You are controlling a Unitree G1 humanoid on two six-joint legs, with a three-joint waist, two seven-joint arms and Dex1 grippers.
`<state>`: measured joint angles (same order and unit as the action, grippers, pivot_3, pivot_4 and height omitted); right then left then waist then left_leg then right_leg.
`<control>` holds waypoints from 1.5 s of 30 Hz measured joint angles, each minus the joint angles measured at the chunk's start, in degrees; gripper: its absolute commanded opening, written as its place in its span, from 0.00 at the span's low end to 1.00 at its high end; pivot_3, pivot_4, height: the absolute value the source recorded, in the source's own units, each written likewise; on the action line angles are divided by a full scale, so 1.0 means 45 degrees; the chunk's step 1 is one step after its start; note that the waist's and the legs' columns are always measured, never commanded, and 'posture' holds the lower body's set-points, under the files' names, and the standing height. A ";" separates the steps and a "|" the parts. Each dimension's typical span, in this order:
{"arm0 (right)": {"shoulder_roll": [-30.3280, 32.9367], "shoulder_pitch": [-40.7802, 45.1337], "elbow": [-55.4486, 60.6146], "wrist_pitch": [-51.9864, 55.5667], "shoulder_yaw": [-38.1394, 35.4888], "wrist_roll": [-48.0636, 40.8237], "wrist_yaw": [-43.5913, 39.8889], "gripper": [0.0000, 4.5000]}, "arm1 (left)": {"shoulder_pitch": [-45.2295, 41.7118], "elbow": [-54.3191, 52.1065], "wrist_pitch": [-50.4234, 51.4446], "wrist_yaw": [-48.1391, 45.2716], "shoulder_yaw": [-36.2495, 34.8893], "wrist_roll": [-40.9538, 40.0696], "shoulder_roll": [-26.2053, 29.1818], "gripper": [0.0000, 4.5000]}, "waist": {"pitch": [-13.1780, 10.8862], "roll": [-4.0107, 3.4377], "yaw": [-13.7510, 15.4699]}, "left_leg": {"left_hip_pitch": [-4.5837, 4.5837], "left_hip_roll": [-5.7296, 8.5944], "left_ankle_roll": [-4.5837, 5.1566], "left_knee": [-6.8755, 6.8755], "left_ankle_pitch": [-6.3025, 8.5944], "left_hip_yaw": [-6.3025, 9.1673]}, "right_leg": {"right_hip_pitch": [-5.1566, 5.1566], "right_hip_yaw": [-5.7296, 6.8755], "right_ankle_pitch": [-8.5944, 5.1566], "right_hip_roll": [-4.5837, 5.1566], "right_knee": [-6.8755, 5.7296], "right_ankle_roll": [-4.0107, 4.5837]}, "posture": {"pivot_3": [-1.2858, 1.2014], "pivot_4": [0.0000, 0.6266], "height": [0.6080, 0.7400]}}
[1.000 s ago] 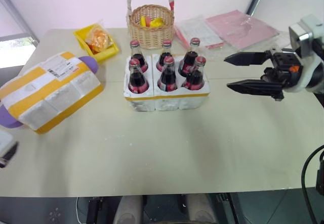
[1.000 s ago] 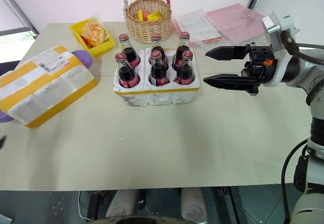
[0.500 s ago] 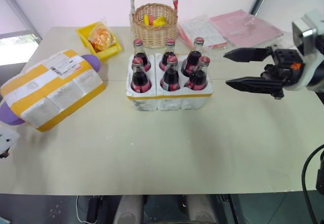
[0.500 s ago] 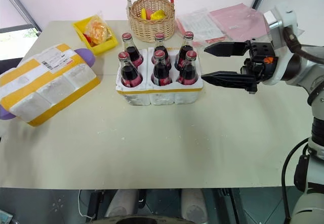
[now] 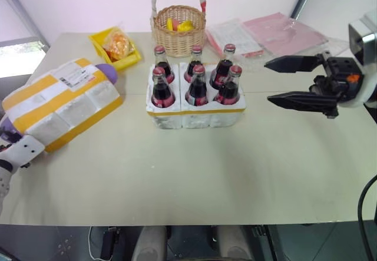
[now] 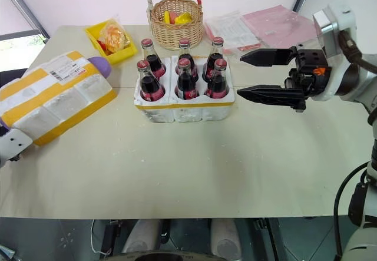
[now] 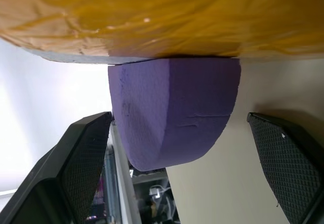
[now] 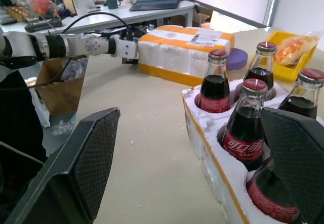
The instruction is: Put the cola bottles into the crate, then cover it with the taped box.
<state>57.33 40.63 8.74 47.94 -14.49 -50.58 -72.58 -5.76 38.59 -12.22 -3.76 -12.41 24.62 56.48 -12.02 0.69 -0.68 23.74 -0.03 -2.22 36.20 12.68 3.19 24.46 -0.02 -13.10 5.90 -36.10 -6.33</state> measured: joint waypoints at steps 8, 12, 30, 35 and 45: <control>0.0003 -0.0049 0.0027 0.0020 -0.0007 -0.0080 0.0175 1.00 | -0.1542 0.1283 -0.0689 0.0603 0.1319 0.0448 0.0266 1.00 | 0.0002 0.0005 -0.0002 | 0.0003 0.0000 -0.0005 0.0000 -0.0004 -0.0002 | -0.0001 0.0000 0.0003 0.0000 -0.0003 -0.0004 | 0.52 0.24 0.98; 0.0002 -0.0242 0.0096 0.0015 -0.0025 -0.0080 0.0295 1.00 | -0.1518 0.1126 -0.0525 0.0825 0.1525 0.0527 0.0557 1.00 | 0.0002 0.0005 -0.0057 | 0.0001 0.0000 -0.0005 -0.0002 -0.0004 -0.0003 | -0.0001 0.0000 0.0003 0.0000 -0.0005 -0.0005 | 0.52 0.24 0.98; -0.0010 -0.0479 0.0308 -0.0021 -0.0186 -0.0225 0.0683 1.00 | -0.3618 0.2374 0.0011 0.0880 0.2364 0.0468 0.0469 0.15 | 0.0016 0.0027 -0.0039 | -0.0002 0.0001 -0.0010 0.0004 -0.0009 -0.0004 | -0.0007 0.0002 0.0003 -0.0002 -0.0015 -0.0007 | 0.52 0.24 0.98; -0.0009 -0.0507 0.0488 -0.0021 -0.0364 -0.0384 0.0865 1.00 | -0.3906 0.2700 -0.0121 0.0858 0.2475 0.0361 0.0467 0.15 | 0.0017 0.0030 -0.0022 | -0.0003 0.0001 -0.0011 0.0006 -0.0010 -0.0003 | -0.0007 0.0002 0.0003 -0.0003 -0.0018 -0.0008 | 0.52 0.24 0.98; 0.0073 -0.0874 0.0428 -0.0117 -0.0369 -0.0304 0.0845 1.00 | -0.3717 0.2107 -0.0102 0.0284 0.2156 -0.0406 0.1324 0.15 | 0.0017 0.0035 -0.0023 | -0.0001 0.0000 -0.0011 0.0005 -0.0010 -0.0003 | -0.0006 0.0001 0.0003 -0.0002 -0.0016 -0.0007 | 0.52 0.24 0.98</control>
<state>57.65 36.70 10.67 47.42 -16.15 -51.95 -68.78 -22.48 48.07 -12.68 -2.48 -2.71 22.79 62.43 -11.94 0.84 -0.79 23.74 -0.03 -2.27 36.22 12.63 3.18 24.43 -0.01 -13.08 5.89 -36.18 -6.36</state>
